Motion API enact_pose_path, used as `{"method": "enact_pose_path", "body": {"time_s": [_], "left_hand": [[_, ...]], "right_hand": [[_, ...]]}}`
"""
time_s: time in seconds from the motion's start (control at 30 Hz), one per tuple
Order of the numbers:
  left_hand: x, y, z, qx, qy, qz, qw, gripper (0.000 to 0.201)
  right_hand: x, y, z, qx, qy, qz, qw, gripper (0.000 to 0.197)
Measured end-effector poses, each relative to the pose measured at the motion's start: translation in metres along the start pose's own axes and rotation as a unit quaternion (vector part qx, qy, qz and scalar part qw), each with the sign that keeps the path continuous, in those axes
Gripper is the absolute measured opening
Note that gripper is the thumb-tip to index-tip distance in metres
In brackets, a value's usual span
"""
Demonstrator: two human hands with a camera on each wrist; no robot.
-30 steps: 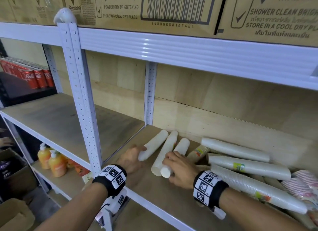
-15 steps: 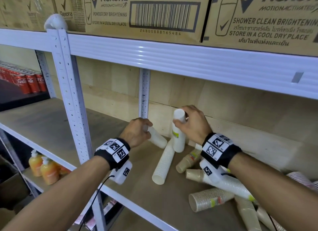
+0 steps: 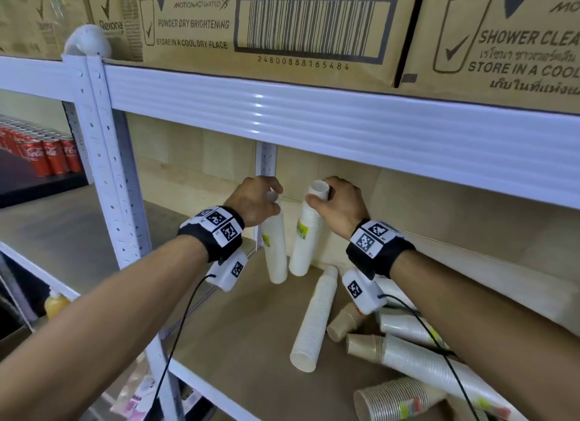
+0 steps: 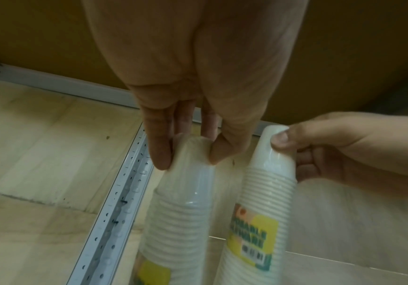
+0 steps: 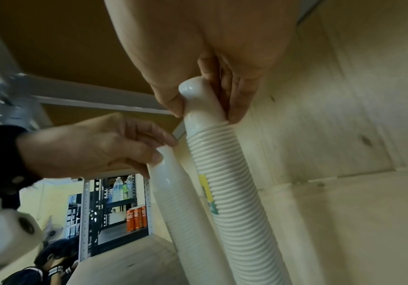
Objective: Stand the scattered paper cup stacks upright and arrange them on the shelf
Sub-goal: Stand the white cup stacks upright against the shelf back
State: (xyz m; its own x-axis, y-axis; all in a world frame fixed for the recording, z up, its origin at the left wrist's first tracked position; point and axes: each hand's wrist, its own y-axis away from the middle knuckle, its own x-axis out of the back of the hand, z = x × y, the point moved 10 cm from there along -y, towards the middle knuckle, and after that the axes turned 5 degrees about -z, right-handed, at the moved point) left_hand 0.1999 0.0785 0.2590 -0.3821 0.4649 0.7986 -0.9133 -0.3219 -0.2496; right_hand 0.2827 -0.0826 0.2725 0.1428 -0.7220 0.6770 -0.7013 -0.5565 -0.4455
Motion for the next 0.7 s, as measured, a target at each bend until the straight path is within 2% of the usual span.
{"method": "enact_pose_path", "body": {"time_s": [0.13,0.33,0.53,0.7], "left_hand": [[0.001,-0.018,-0.008,0.017,0.015,-0.015,1.0,0.028],[-0.007,-0.034,-0.016,0.012,-0.014,-0.03,0.999,0.034],[-0.016,-0.042,-0.028,0.02,0.003,-0.039,0.999,0.034],[-0.023,-0.049,-0.027,-0.001,-0.023,-0.071,0.997,0.039]], "right_hand": [[-0.026,-0.017,0.014,-0.027,-0.003,-0.026,0.999,0.032],[-0.054,-0.032,0.022,-0.041,-0.004,-0.058,0.997,0.033],[-0.079,-0.038,0.03,-0.052,-0.037,-0.096,0.993,0.032],[-0.078,-0.044,0.033,-0.052,-0.032,-0.077,0.995,0.036]]}}
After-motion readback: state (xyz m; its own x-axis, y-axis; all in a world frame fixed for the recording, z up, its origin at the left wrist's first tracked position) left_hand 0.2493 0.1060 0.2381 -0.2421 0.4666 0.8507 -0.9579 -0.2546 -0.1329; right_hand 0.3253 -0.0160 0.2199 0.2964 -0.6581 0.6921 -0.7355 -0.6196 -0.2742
